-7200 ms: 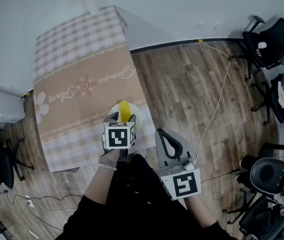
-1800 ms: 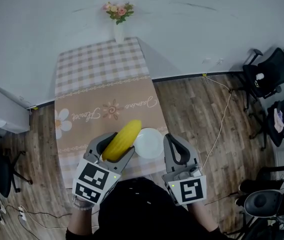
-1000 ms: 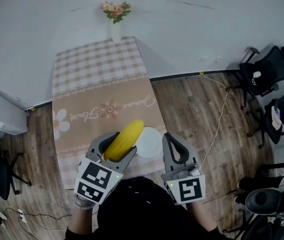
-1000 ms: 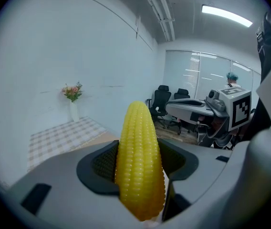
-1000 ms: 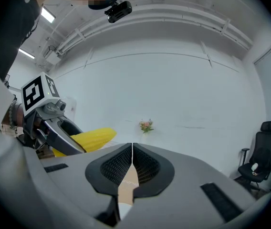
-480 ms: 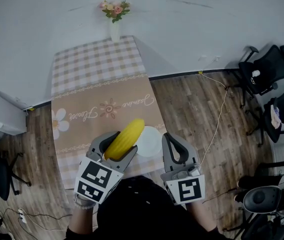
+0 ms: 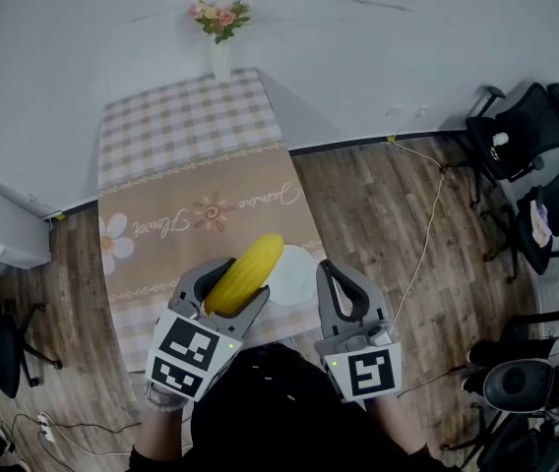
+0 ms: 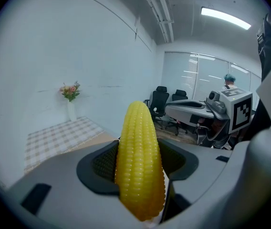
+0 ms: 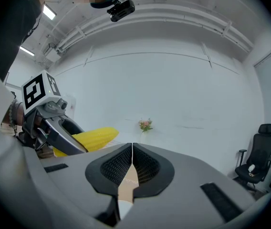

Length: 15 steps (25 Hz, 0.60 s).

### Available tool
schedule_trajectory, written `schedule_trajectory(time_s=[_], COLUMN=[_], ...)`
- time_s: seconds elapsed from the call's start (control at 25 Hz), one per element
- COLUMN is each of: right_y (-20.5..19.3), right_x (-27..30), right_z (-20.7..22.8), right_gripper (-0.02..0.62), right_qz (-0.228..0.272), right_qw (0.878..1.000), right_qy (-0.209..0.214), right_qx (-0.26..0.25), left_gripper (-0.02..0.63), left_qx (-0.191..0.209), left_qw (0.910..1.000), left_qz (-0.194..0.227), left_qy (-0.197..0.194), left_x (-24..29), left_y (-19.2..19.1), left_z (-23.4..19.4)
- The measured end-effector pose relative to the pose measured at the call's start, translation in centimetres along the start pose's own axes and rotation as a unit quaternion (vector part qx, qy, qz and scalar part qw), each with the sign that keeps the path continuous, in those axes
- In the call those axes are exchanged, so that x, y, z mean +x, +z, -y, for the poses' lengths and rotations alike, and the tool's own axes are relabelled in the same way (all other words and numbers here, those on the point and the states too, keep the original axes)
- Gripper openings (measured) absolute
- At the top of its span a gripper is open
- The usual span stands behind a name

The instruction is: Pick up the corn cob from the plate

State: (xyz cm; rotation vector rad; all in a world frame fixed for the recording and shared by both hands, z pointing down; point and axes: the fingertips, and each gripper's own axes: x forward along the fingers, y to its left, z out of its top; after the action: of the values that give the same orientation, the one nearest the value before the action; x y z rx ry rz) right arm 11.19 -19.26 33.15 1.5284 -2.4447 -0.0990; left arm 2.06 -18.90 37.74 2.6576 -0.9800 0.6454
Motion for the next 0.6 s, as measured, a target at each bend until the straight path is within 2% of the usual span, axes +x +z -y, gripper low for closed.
schedule_trajectory(time_s=[0.6], right_y=[-0.13], right_x=[-0.18], right_z=[-0.61], right_gripper=[0.043], right_qz=[-0.004], right_qw=[1.0], right_qy=[0.001], right_qx=[0.007], left_gripper=[0.259], left_qx=[0.001], left_qw=[1.0], left_qz=[-0.001], left_qy=[-0.002], left_x=[-0.47], left_y=[-0.22], left_z=[0.24])
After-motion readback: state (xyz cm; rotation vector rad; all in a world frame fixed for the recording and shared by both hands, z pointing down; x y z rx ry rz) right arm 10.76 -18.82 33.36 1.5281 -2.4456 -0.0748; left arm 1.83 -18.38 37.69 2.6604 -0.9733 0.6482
